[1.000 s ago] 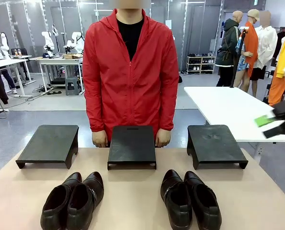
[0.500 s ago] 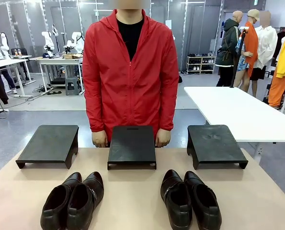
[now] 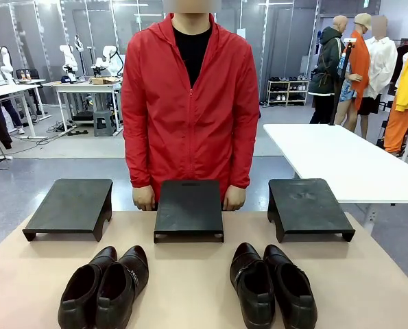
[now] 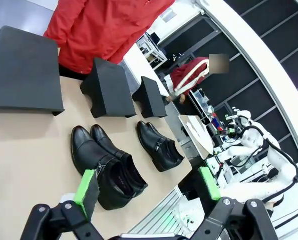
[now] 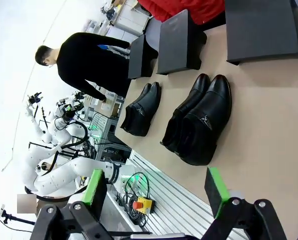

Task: Place the shoes on the stand as instructed by the person.
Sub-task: Pick up one pair of Shoes and place it on the Shoes Stand indicated by the person.

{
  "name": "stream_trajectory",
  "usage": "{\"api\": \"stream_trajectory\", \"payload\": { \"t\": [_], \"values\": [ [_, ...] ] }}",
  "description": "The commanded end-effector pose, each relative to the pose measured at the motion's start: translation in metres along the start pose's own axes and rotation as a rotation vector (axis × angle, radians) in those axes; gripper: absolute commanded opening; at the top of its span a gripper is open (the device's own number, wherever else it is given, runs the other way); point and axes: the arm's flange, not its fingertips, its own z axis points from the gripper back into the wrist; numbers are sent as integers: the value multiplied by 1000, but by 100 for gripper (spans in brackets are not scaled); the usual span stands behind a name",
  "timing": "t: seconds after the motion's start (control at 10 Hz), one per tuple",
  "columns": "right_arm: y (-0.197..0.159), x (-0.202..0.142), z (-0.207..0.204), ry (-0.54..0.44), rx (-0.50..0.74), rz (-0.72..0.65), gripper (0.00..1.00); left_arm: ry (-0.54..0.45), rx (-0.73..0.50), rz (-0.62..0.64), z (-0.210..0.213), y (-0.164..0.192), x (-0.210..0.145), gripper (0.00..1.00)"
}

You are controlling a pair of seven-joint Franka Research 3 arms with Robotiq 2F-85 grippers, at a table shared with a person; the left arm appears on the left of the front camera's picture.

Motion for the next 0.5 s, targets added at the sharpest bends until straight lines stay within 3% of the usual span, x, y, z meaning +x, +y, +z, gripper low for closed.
{"api": "stream_trajectory", "payload": {
  "t": [0.0, 0.4],
  "values": [
    [6, 2, 2, -1, 5, 19, 100, -7, -21, -26, 2, 1, 2, 100],
    [6, 2, 2, -1, 5, 19, 100, -7, -21, -26, 2, 1, 2, 100]
  ]
}}
